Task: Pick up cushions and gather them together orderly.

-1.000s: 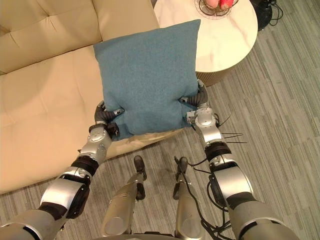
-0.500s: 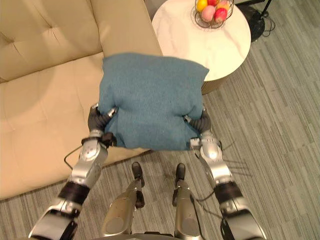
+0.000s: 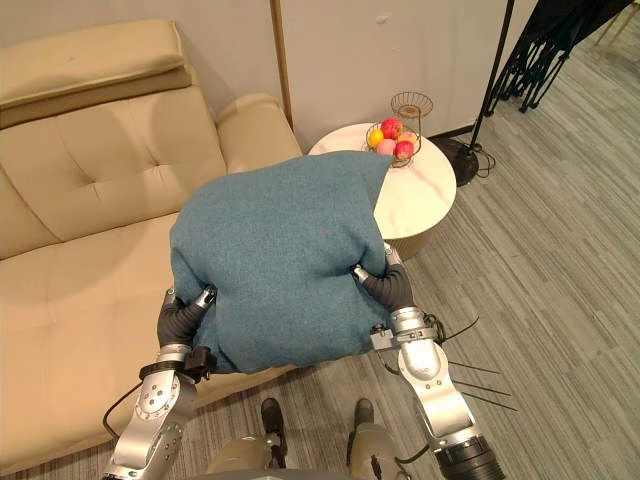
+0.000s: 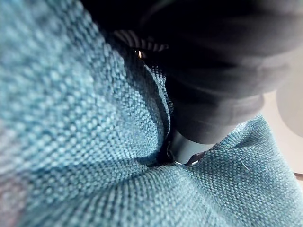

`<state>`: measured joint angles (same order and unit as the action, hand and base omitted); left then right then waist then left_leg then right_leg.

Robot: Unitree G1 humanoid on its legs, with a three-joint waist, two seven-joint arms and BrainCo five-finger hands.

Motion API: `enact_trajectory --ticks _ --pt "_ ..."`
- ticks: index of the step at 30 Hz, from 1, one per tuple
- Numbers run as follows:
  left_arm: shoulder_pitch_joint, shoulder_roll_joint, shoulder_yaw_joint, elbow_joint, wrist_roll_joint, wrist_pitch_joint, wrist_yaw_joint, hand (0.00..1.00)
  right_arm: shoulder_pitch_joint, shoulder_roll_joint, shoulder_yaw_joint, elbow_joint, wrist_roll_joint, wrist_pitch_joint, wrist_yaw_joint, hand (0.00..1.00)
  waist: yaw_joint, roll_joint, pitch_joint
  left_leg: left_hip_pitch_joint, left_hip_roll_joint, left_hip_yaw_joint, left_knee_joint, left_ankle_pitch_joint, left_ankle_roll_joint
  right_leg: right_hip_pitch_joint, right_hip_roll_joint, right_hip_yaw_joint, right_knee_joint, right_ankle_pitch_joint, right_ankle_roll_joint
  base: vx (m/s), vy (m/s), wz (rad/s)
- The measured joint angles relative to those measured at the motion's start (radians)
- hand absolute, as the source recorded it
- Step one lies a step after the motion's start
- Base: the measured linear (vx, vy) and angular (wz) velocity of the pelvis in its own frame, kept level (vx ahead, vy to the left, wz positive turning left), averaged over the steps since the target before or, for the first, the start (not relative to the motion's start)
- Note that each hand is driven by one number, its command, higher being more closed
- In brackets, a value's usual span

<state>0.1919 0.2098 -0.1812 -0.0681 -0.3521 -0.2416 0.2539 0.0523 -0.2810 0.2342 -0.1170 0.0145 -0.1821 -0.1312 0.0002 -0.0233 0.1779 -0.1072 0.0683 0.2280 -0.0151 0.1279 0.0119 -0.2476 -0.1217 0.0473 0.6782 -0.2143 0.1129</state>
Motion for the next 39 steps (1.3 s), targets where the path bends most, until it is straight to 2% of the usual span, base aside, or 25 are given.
enact_trajectory --ticks 1,3,5,6,7,8,9,10,11,12,14,16,17,18,20,24,29,32,33,34,35,36,37,38,39 --pt "0.005 0.000 0.000 0.000 0.002 0.000 -0.004 1.00 0.004 0.000 -0.001 0.007 -0.007 0.000 0.000 1.00 0.000 -0.004 -0.003 -0.009 -0.005 -0.021 0.006 0.008 -0.001 0.022 0.002 0.014 0.024 -0.016 0.010 -0.04 -0.214 1.16" --pt "0.008 -0.004 0.003 -0.001 0.011 0.003 -0.013 1.00 0.001 -0.002 -0.005 0.027 -0.017 -0.003 0.000 1.00 0.022 -0.005 -0.017 -0.081 -0.009 -0.072 0.037 0.043 -0.019 0.058 0.035 0.051 -0.050 -0.077 -0.007 -0.14 -0.226 0.84" --pt "0.015 -0.023 0.024 -0.003 0.013 0.003 -0.033 1.00 -0.011 -0.002 -0.009 0.038 -0.017 -0.003 0.002 1.00 0.056 0.049 -0.036 -0.206 0.040 -0.149 0.049 0.110 -0.050 0.073 0.101 0.021 -0.232 -0.106 -0.049 -0.21 -0.189 0.67" --pt "0.018 -0.031 0.030 -0.002 0.012 0.006 -0.035 1.00 -0.018 -0.002 -0.010 0.050 -0.017 -0.004 0.003 1.00 0.061 0.072 -0.030 -0.223 0.058 -0.174 0.050 0.125 -0.062 0.072 0.128 0.003 -0.249 -0.092 -0.061 -0.28 -0.188 0.57" --pt "0.034 -0.036 0.031 -0.006 0.012 0.011 -0.040 1.00 -0.016 -0.005 -0.011 0.077 -0.017 -0.004 0.003 1.00 0.068 0.097 -0.016 -0.227 0.088 -0.214 0.042 0.126 -0.079 0.081 0.165 -0.036 -0.247 -0.079 -0.078 -0.35 -0.197 0.74" --pt "0.058 -0.043 0.030 -0.008 0.011 0.018 -0.043 1.00 0.000 -0.003 -0.016 0.094 -0.018 -0.001 0.006 1.00 0.066 0.106 -0.013 -0.213 0.103 -0.216 0.007 0.081 -0.097 0.089 0.177 -0.079 -0.244 -0.070 -0.097 -0.34 -0.195 0.88" --pt "0.064 -0.045 0.026 -0.007 0.011 0.023 -0.049 1.00 0.012 0.000 -0.023 0.094 -0.018 -0.001 0.006 1.00 0.065 0.102 -0.014 -0.207 0.102 -0.198 -0.008 0.020 -0.105 0.091 0.166 -0.098 -0.252 -0.062 -0.109 -0.32 -0.120 1.11" --pt "0.063 -0.046 0.021 -0.010 0.011 0.027 -0.069 1.00 0.020 0.009 -0.051 0.097 -0.019 -0.001 0.010 1.00 0.052 0.062 -0.001 -0.230 0.080 -0.127 0.017 -0.037 -0.092 0.081 0.110 -0.144 -0.271 -0.053 -0.131 -0.29 -0.061 1.33" --pt "0.062 -0.051 0.008 -0.010 0.011 0.027 -0.086 1.00 0.020 0.011 -0.089 0.101 -0.018 -0.001 0.022 1.00 0.038 0.059 -0.001 -0.262 0.053 -0.064 0.107 -0.043 -0.078 0.068 0.063 -0.190 -0.294 -0.024 -0.136 -0.28 -0.044 1.31" --pt "0.062 -0.051 0.000 -0.010 0.011 0.027 -0.095 1.00 0.019 0.012 -0.103 0.101 -0.017 -0.001 0.025 1.00 0.030 0.056 -0.002 -0.272 0.045 -0.030 0.164 -0.052 -0.065 0.065 0.045 -0.205 -0.309 -0.008 -0.133 -0.27 -0.036 1.14" --pt "0.058 -0.052 -0.010 -0.010 0.011 0.026 -0.121 1.00 0.025 0.015 -0.121 0.101 -0.014 -0.002 0.029 1.00 0.008 0.057 -0.003 -0.238 0.060 0.048 0.340 -0.117 -0.006 0.060 0.012 -0.248 -0.385 0.057 -0.130 -0.27 0.034 0.77" --pt "0.047 -0.062 -0.010 -0.004 0.011 0.025 -0.121 1.00 0.027 0.025 -0.130 0.101 -0.013 -0.002 0.029 1.00 0.004 0.075 -0.014 -0.145 0.077 0.065 0.328 -0.176 -0.036 0.060 0.014 -0.267 -0.435 0.093 -0.121 -0.19 0.095 0.49" --pt "0.031 -0.070 -0.012 0.014 0.011 0.025 -0.124 1.00 0.027 0.038 -0.146 0.101 -0.013 -0.002 0.030 1.00 0.000 0.085 -0.021 -0.077 0.072 0.059 0.216 -0.196 -0.062 0.060 0.018 -0.276 -0.460 0.108 -0.098 -0.11 0.109 0.51" --pt "0.015 -0.070 -0.013 0.031 0.011 0.024 -0.126 1.00 0.027 0.050 -0.154 0.101 -0.013 -0.001 0.030 1.00 -0.001 0.079 -0.020 -0.061 0.060 0.054 0.173 -0.180 -0.065 0.061 0.012 -0.277 -0.472 0.116 -0.092 -0.11 0.121 0.55" --pt "0.009 -0.057 -0.013 0.061 0.011 0.025 -0.125 1.00 0.029 0.085 -0.159 0.101 -0.013 0.001 0.041 1.00 0.011 0.063 -0.027 -0.078 0.049 0.049 0.189 -0.171 -0.046 0.084 0.010 -0.267 -0.528 0.173 -0.073 -0.06 0.127 0.23" --pt "0.028 -0.039 -0.012 0.062 0.011 0.024 -0.125 1.00 0.029 0.101 -0.152 0.097 -0.013 0.001 0.048 1.00 0.020 0.058 -0.031 -0.108 0.047 0.046 0.264 -0.212 -0.021 0.107 0.004 -0.268 -0.566 0.206 -0.051 -0.03 0.112 0.01" --pt "0.036 -0.039 -0.008 0.059 0.011 0.025 -0.125 1.00 0.028 0.099 -0.142 0.097 -0.013 0.002 0.048 1.00 0.020 0.053 -0.035 -0.142 0.045 0.062 0.340 -0.287 -0.012 0.085 -0.007 -0.232 -0.555 0.193 -0.032 -0.03 0.106 -0.17" --pt "0.038 -0.038 -0.005 0.047 0.012 0.026 -0.125 1.00 0.029 0.099 -0.140 0.097 -0.013 0.002 0.048 1.00 0.015 0.047 -0.036 -0.152 0.018 0.063 0.390 -0.340 0.012 0.033 -0.047 -0.214 -0.424 0.111 -0.017 0.04 0.114 -0.02" --pt "0.038 -0.038 -0.006 0.044 0.012 0.027 -0.125 1.00 0.031 0.096 -0.140 0.097 -0.012 0.002 0.048 1.00 0.009 0.040 -0.035 -0.152 -0.001 0.052 0.398 -0.356 0.015 0.018 -0.065 -0.213 -0.356 0.084 -0.030 0.08 0.098 0.24" --pt "0.044 -0.038 -0.006 0.037 0.013 0.027 -0.125 1.00 0.035 0.094 -0.140 0.097 -0.013 0.002 0.048 1.00 0.001 0.031 -0.036 -0.139 -0.027 0.037 0.407 -0.373 0.038 -0.022 -0.093 -0.195 -0.238 0.065 -0.045 0.17 0.123 0.31" --pt "0.050 -0.038 -0.005 0.036 0.013 0.028 -0.125 1.00 0.035 0.096 -0.137 0.101 -0.013 0.002 0.048 1.00 -0.008 0.028 -0.033 -0.117 -0.046 0.018 0.403 -0.386 0.060 -0.101 -0.110 -0.153 -0.062 0.085 -0.074 0.17 0.108 0.32" --pt "0.054 -0.037 -0.004 0.037 0.013 0.029 -0.124 1.00 0.036 0.098 -0.136 0.106 -0.014 0.002 0.050 1.00 -0.012 0.030 -0.031 -0.101 -0.046 0.009 0.402 -0.390 0.068 -0.127 -0.110 -0.144 -0.005 0.083 -0.092 0.30 0.088 0.29" --pt "0.057 -0.029 -0.004 0.037 0.015 0.031 -0.123 1.00 0.040 0.103 -0.135 0.116 -0.013 0.003 0.058 1.00 -0.012 0.028 -0.031 -0.068 -0.041 -0.008 0.400 -0.410 0.078 -0.147 -0.086 -0.155 0.009 0.046 -0.081 0.25 0.038 0.22" --pt "0.057 -0.026 -0.003 0.037 0.015 0.031 -0.122 1.00 0.040 0.105 -0.135 0.116 -0.012 0.002 0.064 1.00 -0.011 0.025 -0.033 -0.061 -0.039 -0.011 0.399 -0.418 0.077 -0.162 -0.069 -0.158 -0.009 0.040 -0.080 0.33 0.012 0.21" --pt "0.054 -0.021 -0.004 0.039 0.017 0.030 -0.121 1.00 0.039 0.099 -0.136 0.116 -0.010 0.002 0.071 1.00 -0.018 0.023 -0.034 -0.041 -0.038 -0.024 0.387 -0.430 0.066 -0.185 -0.023 -0.155 -0.092 0.041 -0.078 0.24 -0.012 0.22"
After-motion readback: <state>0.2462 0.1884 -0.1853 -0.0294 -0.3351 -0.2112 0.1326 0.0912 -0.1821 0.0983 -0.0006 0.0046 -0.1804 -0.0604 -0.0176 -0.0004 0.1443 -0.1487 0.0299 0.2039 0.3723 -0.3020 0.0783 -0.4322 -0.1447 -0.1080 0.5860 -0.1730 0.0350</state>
